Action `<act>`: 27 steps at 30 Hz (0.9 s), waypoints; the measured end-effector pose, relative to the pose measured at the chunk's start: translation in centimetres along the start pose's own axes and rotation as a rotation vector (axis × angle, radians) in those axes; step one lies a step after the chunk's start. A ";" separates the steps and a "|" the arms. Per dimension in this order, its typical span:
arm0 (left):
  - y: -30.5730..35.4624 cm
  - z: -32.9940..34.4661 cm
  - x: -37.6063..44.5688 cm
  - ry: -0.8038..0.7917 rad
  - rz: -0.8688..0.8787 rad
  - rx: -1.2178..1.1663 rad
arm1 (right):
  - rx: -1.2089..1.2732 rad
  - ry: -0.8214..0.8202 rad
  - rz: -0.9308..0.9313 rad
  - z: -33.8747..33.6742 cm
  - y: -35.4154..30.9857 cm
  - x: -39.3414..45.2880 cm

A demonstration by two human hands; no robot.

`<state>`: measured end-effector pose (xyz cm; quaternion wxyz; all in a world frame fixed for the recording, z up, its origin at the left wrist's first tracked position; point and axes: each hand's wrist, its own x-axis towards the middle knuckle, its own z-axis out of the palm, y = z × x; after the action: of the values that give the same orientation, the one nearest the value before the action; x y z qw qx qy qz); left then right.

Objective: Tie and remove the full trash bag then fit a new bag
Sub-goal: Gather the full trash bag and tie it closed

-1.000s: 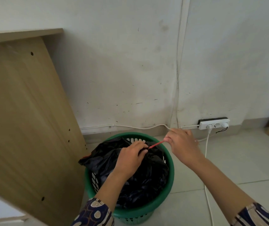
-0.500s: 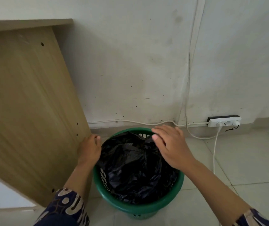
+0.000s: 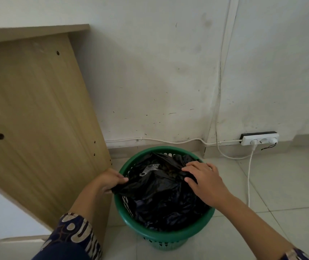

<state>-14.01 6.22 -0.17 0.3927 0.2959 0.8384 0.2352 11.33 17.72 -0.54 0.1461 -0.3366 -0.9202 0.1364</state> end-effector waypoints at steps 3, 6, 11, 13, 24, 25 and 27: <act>0.5 -0.5 -0.1 0.175 0.107 -0.096 | 0.010 0.008 0.001 0.1 0.1 -0.3; 1.5 -1.0 -0.8 0.364 0.280 -0.077 | 0.036 0.052 0.015 0.1 -0.4 -0.2; 3.1 -1.6 -2.4 0.466 0.378 0.210 | 0.075 0.180 -0.092 0.3 -4.0 1.7; 3.8 -2.0 -3.1 0.435 0.377 0.201 | 0.130 0.109 -0.135 0.6 -6.1 2.5; 5.9 -2.3 -6.9 0.196 0.672 -0.437 | 0.649 0.009 0.038 2.9 -11.5 5.5; 6.0 -2.1 -7.0 0.226 0.682 -0.452 | 0.680 0.016 0.039 2.9 -11.7 5.6; 6.3 -2.0 -7.1 0.310 0.690 -0.461 | 0.717 0.062 0.023 3.0 -12.0 5.7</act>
<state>-9.94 5.58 8.65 0.2165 0.4245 0.6652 0.5749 -0.89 12.17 1.91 0.2814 -0.2784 -0.8050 0.4420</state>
